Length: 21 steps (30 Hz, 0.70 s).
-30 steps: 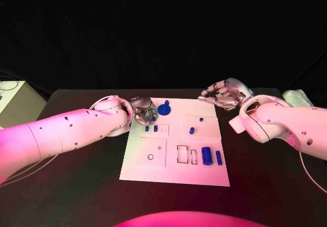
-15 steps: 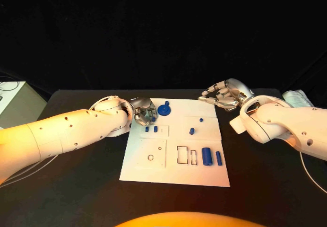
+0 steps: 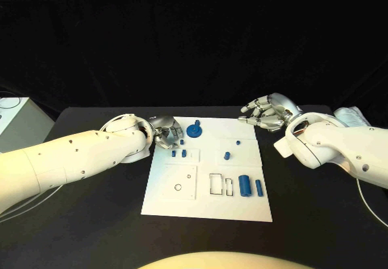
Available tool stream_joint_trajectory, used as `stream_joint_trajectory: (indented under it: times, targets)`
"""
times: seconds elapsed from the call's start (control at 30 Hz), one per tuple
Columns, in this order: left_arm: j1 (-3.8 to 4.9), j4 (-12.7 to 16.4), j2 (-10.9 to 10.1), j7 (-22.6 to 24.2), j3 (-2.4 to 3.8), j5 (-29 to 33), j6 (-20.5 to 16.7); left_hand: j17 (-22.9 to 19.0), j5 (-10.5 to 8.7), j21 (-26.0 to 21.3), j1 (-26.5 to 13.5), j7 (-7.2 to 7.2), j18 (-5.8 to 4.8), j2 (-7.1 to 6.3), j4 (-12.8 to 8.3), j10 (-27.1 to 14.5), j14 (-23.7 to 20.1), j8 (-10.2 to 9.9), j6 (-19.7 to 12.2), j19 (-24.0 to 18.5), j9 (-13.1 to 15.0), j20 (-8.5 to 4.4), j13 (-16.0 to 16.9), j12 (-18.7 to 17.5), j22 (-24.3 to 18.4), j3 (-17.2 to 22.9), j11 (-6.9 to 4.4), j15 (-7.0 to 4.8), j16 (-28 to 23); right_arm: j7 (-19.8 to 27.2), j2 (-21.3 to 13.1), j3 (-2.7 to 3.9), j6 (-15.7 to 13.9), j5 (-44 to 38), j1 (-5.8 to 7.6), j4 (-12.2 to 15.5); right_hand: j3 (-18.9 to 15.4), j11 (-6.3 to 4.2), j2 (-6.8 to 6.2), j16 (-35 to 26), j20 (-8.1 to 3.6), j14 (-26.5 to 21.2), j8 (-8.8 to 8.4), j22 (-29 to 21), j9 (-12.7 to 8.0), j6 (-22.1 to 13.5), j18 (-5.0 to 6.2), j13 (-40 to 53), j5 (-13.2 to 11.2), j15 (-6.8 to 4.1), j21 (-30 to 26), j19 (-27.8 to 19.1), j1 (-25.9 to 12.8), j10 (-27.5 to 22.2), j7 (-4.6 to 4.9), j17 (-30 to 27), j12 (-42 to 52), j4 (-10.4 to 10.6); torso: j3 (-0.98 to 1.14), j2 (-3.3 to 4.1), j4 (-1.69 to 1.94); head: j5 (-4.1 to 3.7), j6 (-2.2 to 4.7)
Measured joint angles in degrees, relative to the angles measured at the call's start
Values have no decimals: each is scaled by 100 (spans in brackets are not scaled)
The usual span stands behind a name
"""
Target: Assemble the parts on the task board
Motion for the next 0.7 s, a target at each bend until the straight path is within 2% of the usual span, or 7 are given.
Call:
stream_joint_trajectory:
  times: [0.13, 0.2, 0.27, 0.4, 0.47, 0.53, 0.7]
  targets:
    - [-9, 53, -136, -16, 61, 2, -5, -172, 0, -81, 60, -60, 0, 60, 4, -229, -90, -56, -138, -71, -50, 32, -12, -15, -103, -203, 50, 40, 0, -2, 1, -1, 38, -282, -5, -102, 163, -17, -120, -56, 0, 0, 67, 0, 0, -42, 0, -1198, 0, 0, -107, 0, 123, -73, 26, 0, -1228, -8, -3, -2, 2, -12, 13]
    - [-8, 82, -220, -20, 102, 14, -27, -288, 0, -124, 114, -36, 0, 114, 10, -249, -181, -56, -153, -129, -55, 33, -18, 10, -156, -212, 70, 36, -44, -9, 5, -1, 76, -472, -7, -156, 315, -38, -93, -56, 0, 0, 67, 0, -4, -40, 0, -1560, 9, 0, -108, 0, 339, -54, 28, 0, -1591, -38, -3, -3, 3, -17, 19]
    - [-8, 109, -300, -18, 142, 51, -74, -393, 0, -125, 169, 75, -1, 169, 10, -249, -218, -38, -42, -138, -55, 24, -17, 82, -179, -212, 70, 33, -61, -21, 15, 0, 120, -665, -13, -201, 618, -58, -126, -56, 0, 0, 67, 0, -31, 26, -1, -1909, 24, 0, -107, 0, 592, 15, 28, 0, -1937, -48, -3, -3, 3, -18, 29]
    - [-7, 187, -520, 99, 255, 393, -293, -645, 23, -59, 267, 405, 1, 176, -44, 270, -270, 313, 524, -119, 13, -81, 14, 447, -135, 171, -89, -100, -171, -73, 56, 2, 244, -1225, -54, -269, 1401, -55, -404, -56, 0, 0, -1, 1, -106, 253, 4, -2666, 24, 0, -131, 0, 728, 380, 1, 0, -2639, -43, -1, -3, 0, -31, 48]
    - [-2, 256, -668, 266, 298, 841, -446, -1232, 23, -250, 267, 410, 140, 176, -87, 506, -591, 449, 708, -468, 54, -164, 112, 729, -434, 268, -166, -180, -452, -116, 94, 1, 317, -1603, -83, -301, 1669, -66, -480, -56, 0, -1, -34, 5, -119, 299, 90, -2883, 24, 0, -186, 0, 697, 451, -24, 0, -2844, -74, 0, -3, -1, -50, 58]
    - [-1, 354, -810, 466, 321, 1388, -560, -1616, 23, -374, 266, 407, 139, 178, -100, 584, -818, 493, 727, -613, 66, -202, 221, 982, -547, 281, -207, -216, -696, -162, 143, 1, 382, -1964, -104, -332, 1871, -65, -531, -56, 0, 0, -48, 5, -119, 345, 90, -3051, 24, 1, -186, 0, 646, 493, -48, 0, -2995, -115, 1, -2, -5, -85, 77]
    - [-4, 696, -1129, 1085, 345, 3415, -639, -1868, 23, -811, 6, 409, 139, 218, -10, 361, -1129, 540, 721, -786, 101, -187, 397, 1395, -809, 50, -216, -184, -1137, -332, 288, 0, 567, -2971, -153, -430, 2310, -65, -720, -55, -22, -1, -90, 5, -128, 403, 90, -3385, 24, 0, -345, 23, 519, 494, -70, 0, -3296, -222, -2, 5, -10, -221, 125]
